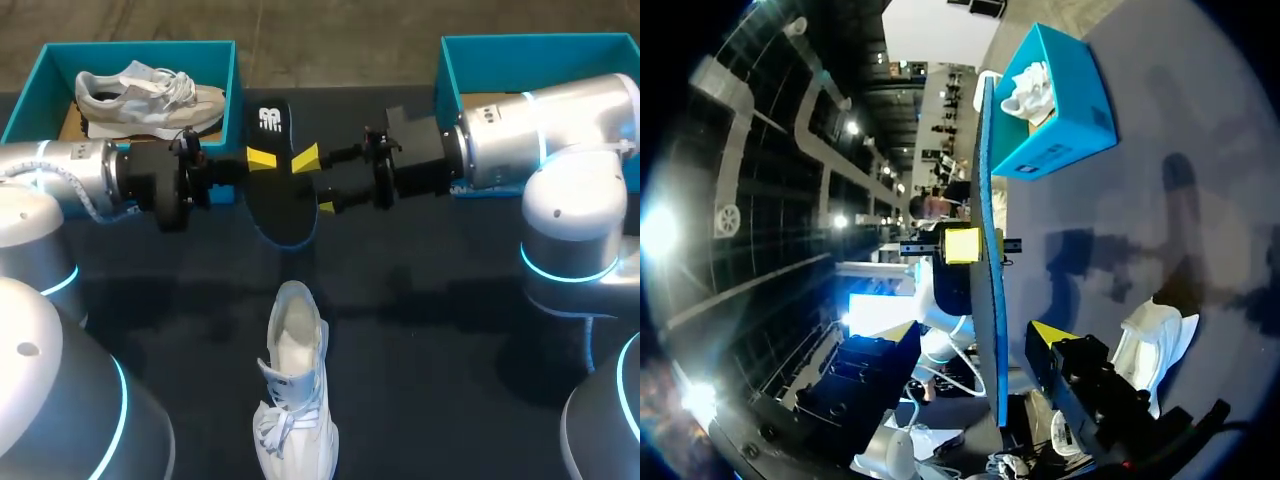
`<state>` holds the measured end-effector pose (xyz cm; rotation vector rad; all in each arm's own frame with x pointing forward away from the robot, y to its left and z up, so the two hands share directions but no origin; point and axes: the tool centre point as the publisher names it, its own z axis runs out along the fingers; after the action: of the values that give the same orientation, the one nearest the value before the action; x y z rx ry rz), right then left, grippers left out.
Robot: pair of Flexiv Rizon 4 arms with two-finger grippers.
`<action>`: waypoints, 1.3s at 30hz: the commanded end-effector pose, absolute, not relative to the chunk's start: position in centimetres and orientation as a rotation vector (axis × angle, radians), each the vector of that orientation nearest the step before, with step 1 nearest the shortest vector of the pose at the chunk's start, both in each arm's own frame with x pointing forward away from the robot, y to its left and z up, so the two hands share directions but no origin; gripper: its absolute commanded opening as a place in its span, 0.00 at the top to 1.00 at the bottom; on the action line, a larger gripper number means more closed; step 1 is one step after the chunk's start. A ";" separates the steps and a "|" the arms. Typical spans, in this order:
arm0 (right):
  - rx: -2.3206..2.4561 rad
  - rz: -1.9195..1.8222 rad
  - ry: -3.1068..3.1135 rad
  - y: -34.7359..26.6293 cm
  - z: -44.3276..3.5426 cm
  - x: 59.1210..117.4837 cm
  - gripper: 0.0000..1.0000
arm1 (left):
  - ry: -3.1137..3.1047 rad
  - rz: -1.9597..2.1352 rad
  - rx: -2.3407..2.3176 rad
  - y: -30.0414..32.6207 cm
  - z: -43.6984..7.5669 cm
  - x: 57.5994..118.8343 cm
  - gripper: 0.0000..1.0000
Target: Take the shoe out of the shoebox, open the shoe tongue, remove and reinsert the insole, then place the shoe into the shoebox
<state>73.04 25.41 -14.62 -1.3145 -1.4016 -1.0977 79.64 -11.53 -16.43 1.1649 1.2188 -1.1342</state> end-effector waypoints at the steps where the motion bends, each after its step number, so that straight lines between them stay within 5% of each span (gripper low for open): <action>1: -1.317 -1.101 -1.398 26.4 -15.0 73.2 0.43 | 1.218 -1.133 1.164 -11.6 -16.5 79.6 1.00; 3: -1.318 -1.104 -1.398 26.5 -15.1 73.1 0.50 | 1.218 -1.133 1.164 -11.6 -16.5 79.6 1.00; 18: -1.313 -1.103 -1.404 26.9 -15.2 72.8 0.53 | 1.218 -1.133 1.164 -11.6 -16.5 79.6 1.00; 39: -1.314 -1.045 -1.412 28.9 -16.0 72.8 0.75 | 1.218 -1.133 1.164 -11.6 -16.5 79.6 1.00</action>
<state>72.93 28.71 -15.96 -1.3116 -1.4131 -1.0417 79.67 -11.55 -16.44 1.1650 1.2186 -1.1345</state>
